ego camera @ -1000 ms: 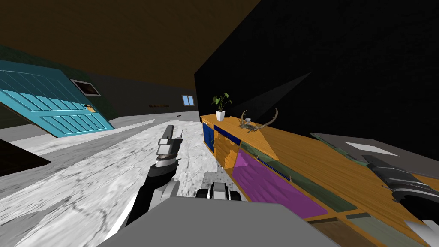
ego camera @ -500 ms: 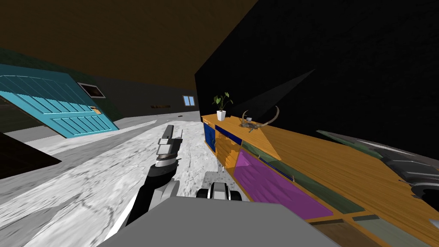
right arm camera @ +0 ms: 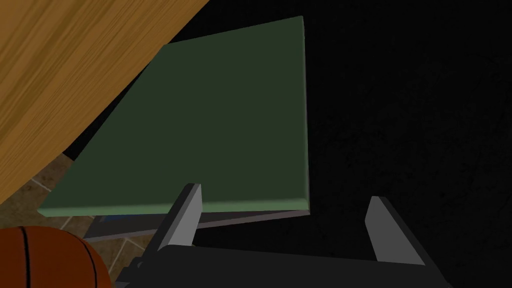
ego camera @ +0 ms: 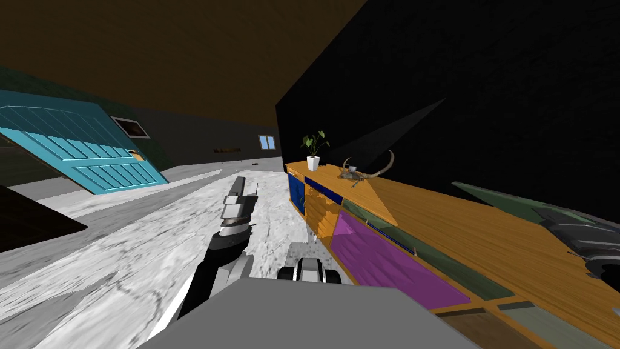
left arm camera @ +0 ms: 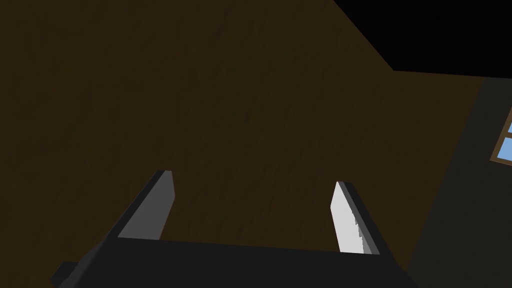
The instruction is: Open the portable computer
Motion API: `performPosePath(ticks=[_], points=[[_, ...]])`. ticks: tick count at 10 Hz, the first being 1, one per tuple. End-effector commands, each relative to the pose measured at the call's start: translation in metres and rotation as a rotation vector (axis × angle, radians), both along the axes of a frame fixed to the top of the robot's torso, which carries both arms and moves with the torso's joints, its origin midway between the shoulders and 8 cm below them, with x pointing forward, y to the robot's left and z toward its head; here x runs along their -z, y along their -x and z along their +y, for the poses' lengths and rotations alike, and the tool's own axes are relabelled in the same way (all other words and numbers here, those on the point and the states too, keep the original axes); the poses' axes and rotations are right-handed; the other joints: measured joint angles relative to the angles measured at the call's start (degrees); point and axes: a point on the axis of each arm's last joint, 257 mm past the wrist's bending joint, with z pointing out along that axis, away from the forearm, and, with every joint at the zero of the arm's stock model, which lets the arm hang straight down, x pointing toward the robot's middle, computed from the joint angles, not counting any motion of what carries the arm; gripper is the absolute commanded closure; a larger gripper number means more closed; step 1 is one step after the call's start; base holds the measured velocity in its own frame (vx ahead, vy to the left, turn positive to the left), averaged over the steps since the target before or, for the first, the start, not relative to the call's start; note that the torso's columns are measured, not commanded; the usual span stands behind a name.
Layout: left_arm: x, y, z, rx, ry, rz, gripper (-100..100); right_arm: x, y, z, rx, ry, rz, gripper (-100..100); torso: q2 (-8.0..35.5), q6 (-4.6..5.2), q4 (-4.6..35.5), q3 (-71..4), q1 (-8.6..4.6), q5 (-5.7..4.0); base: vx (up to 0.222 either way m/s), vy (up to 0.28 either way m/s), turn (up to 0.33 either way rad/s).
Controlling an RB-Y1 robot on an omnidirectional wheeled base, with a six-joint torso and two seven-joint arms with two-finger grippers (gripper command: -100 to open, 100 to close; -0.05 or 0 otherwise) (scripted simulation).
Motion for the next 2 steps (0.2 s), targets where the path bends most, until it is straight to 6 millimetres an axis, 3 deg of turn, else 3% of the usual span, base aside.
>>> performPosePath(ticks=[1,2], points=[[0.0,0.0,0.0,0.0,0.0,0.0,0,0.0,0.0,0.0,0.0,0.0,0.0,0,0.01,0.0,0.0,0.01,0.03,0.01,0.0,0.0,0.0],[0.0,0.0,0.0,0.0,0.0,0.0,0,0.0,0.0,0.0,0.0,0.0,0.0,0,0.02,0.0,0.01,0.01,0.04,0.01,0.0,0.0,0.0]])
